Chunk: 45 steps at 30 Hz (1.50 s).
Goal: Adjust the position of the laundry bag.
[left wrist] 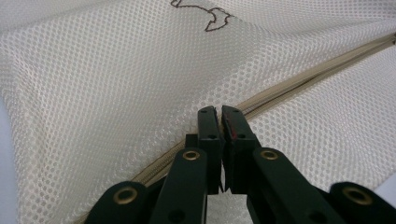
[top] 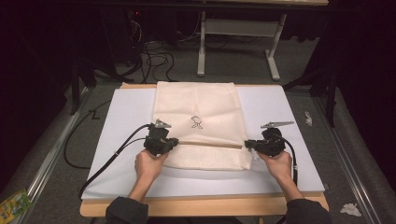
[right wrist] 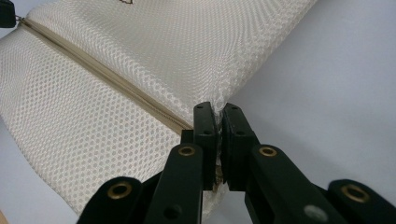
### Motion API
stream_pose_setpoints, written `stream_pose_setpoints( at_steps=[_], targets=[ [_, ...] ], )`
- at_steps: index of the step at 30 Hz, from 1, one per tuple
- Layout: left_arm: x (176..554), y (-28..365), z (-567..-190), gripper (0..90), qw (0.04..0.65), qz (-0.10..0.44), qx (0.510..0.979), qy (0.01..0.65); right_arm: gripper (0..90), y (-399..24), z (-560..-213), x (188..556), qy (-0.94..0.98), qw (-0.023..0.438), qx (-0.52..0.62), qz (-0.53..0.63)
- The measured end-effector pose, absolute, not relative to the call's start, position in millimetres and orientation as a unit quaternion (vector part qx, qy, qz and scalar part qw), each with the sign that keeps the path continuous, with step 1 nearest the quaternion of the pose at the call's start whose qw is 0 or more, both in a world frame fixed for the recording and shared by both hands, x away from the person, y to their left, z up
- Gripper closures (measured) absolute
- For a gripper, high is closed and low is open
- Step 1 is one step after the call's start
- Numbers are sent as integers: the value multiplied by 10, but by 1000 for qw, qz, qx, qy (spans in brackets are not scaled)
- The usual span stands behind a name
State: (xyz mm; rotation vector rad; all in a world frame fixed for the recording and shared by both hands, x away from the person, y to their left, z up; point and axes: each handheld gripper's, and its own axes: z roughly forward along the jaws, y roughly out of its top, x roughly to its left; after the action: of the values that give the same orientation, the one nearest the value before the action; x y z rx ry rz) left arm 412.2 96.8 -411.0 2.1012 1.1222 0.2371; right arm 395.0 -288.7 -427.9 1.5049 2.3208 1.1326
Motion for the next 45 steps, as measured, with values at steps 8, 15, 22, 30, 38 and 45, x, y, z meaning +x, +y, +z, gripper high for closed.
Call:
stream_pose_setpoints(
  at_steps=[8, 15, 22, 30, 38, 45],
  targets=[
    [4118, 1047, -4126, 875, 361, 98, 814, 444, 872, -2908, -4266, 3946, 772, 82, 505, 377],
    [4117, 1125, -4124, 875, 361, 101, 811, 449, 872, -2913, -4266, 3947, 772, 82, 505, 377],
    [4124, 1132, -4125, 875, 363, 100, 810, 449, 872, -2912, -4260, 3948, 773, 81, 504, 377],
    [4119, 1143, -4124, 875, 365, 102, 809, 449, 872, -2906, -4250, 3953, 772, 85, 504, 378],
    [4141, 1223, -4131, 875, 366, 94, 802, 462, 872, -2943, -4255, 3961, 768, 87, 509, 378],
    [4138, 1289, -4125, 875, 364, 102, 801, 464, 872, -2935, -4264, 3967, 769, 85, 510, 376]
  ],
)
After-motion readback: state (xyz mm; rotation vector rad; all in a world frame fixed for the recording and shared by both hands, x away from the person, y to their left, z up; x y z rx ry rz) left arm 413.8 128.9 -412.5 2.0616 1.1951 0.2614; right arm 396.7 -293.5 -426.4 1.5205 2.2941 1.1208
